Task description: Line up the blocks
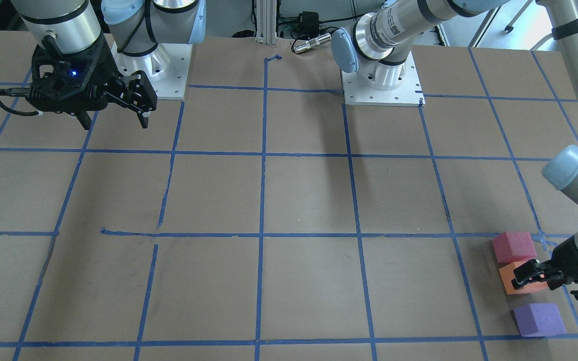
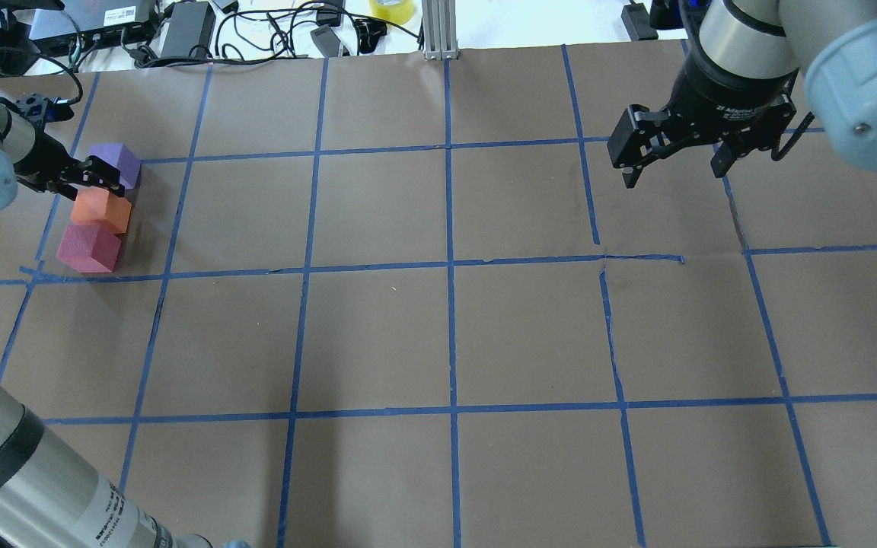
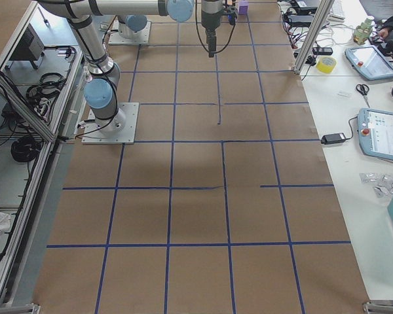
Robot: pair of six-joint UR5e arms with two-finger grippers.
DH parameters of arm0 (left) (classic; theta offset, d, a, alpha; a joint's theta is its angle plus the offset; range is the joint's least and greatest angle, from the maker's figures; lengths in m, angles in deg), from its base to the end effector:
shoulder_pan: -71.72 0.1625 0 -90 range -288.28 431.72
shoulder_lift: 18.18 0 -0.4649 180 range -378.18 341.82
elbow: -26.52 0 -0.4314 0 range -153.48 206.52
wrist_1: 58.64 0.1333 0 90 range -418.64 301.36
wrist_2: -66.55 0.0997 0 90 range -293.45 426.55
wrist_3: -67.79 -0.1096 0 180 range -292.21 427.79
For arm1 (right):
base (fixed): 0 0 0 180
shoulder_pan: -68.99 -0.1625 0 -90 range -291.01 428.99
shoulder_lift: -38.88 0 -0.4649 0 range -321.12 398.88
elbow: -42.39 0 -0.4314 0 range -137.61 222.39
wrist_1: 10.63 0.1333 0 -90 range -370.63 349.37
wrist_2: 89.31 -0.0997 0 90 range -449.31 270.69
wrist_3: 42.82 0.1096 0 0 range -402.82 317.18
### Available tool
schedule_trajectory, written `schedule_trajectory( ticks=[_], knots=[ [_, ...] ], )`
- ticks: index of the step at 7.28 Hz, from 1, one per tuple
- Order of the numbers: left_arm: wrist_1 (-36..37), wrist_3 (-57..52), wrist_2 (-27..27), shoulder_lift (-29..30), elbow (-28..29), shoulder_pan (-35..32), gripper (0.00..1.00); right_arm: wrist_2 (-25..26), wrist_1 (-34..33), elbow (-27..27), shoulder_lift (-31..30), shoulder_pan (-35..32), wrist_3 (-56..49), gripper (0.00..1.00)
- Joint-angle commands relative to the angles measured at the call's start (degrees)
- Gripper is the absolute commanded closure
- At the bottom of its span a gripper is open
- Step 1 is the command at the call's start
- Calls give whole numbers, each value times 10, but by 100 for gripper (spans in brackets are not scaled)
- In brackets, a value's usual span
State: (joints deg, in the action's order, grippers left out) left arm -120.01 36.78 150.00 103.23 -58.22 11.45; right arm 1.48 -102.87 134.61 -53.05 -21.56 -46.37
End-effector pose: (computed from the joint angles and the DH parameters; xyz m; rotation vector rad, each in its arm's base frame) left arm 0.2373 -0.7096 0.2647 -0.0380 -3.0612 0.1457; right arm 0.1368 -0.5178 0.5188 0.1115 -3.1245 0.0526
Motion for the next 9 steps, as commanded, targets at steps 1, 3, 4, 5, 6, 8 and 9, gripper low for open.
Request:
schedule_trajectory(
  ticks=[1, 3, 4, 5, 6, 8, 9],
  knots=[
    [-175, 1, 4, -104, 15, -16, 0, 0, 0, 1, 0, -1, -1, 0],
    [-233, 17, 2, -203, 16, -94, 0, 0, 0, 1, 0, -1, -1, 0],
    [-233, 64, 3, -245, 19, -159, 0, 0, 0, 1, 0, -1, -1, 0],
    [-234, 158, 11, -274, 6, -232, 0, 0, 0, 1, 0, 0, 0, 0],
    [-233, 213, 10, -284, 1, -284, 0, 0, 0, 1, 0, -1, 0, 0],
    [-235, 221, 13, -312, -7, -345, 0, 0, 0, 1, 0, -1, -1, 0],
    [-224, 225, 21, -309, -16, -353, 0, 0, 1, 1, 0, 0, 0, 0]
  ],
)
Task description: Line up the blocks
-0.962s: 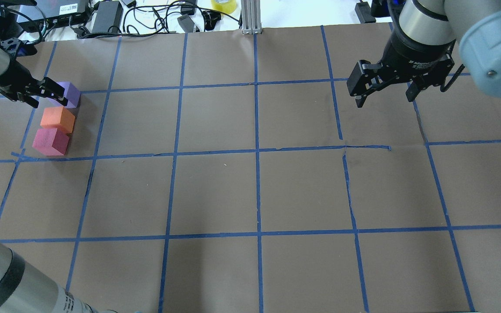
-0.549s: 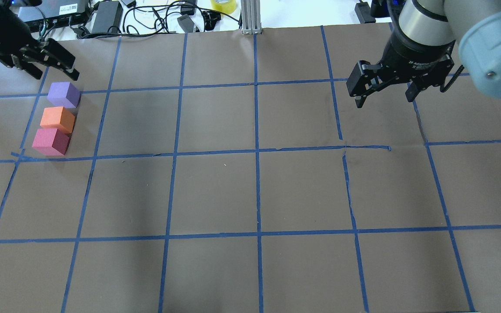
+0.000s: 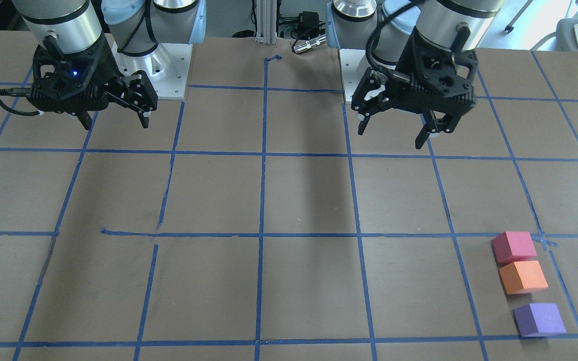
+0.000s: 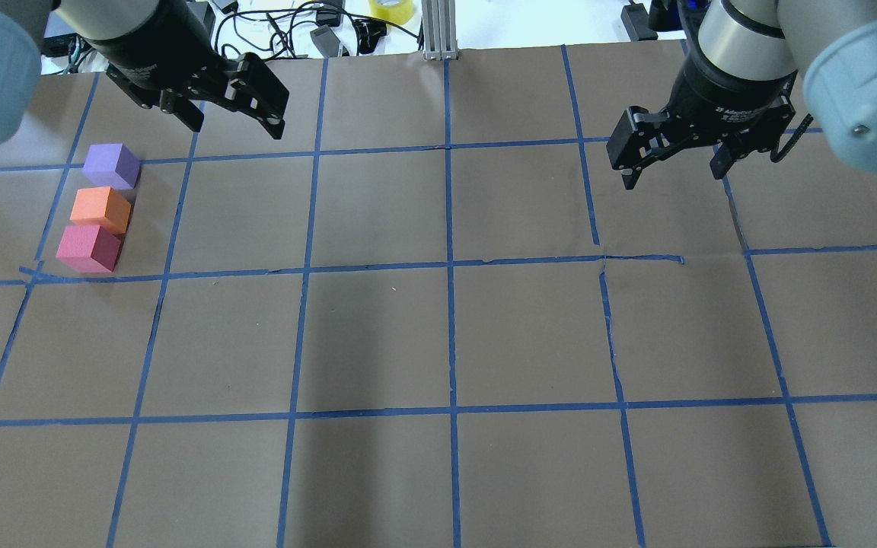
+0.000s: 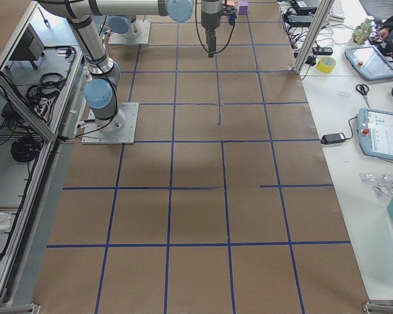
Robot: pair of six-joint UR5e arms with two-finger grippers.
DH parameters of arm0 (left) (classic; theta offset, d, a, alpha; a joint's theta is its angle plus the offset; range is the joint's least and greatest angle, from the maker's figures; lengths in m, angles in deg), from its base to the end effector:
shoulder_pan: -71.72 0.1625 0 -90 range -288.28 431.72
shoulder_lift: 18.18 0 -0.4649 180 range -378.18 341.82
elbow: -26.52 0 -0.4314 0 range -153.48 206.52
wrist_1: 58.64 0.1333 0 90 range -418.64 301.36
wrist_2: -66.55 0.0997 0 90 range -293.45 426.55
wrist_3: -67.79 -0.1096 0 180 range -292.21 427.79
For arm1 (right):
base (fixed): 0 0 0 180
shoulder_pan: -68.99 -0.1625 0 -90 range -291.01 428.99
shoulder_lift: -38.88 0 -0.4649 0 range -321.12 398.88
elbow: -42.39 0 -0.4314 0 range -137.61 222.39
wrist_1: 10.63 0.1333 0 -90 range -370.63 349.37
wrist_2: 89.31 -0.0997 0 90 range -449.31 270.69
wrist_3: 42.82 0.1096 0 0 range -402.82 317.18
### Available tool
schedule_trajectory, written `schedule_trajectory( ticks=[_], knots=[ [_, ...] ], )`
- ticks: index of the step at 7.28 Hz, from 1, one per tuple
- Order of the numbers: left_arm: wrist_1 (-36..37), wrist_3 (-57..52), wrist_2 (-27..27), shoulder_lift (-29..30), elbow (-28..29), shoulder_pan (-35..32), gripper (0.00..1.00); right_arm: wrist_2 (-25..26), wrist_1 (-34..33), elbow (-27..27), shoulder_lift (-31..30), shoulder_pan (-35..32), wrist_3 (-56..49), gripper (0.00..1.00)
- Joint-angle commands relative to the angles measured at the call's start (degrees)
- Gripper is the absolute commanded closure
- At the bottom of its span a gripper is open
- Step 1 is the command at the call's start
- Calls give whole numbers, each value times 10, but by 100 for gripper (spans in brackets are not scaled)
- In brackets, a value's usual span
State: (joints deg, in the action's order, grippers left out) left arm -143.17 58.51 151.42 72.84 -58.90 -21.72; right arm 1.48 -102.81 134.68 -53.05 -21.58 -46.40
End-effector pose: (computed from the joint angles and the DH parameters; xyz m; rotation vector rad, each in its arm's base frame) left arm -0.1761 -0.5449 0.5620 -0.3486 -3.0305 0.2475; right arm 0.1369 -0.5175 0.5181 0.1129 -3.1246 0.0491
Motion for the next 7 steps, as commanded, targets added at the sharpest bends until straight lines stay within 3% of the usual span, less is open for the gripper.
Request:
schedule_trajectory(
  ticks=[1, 3, 7],
  knots=[
    [7, -1, 19, -10, -15, -8, 0, 1, 3, 0, 0, 0, 0, 0],
    [-34, 8, 40, -24, -12, 4, 0, 0, 2, 0, 0, 0, 1, 0],
    [-49, 44, 73, -54, -16, 22, 0, 0, 2, 0, 0, 0, 7, 0]
  ],
)
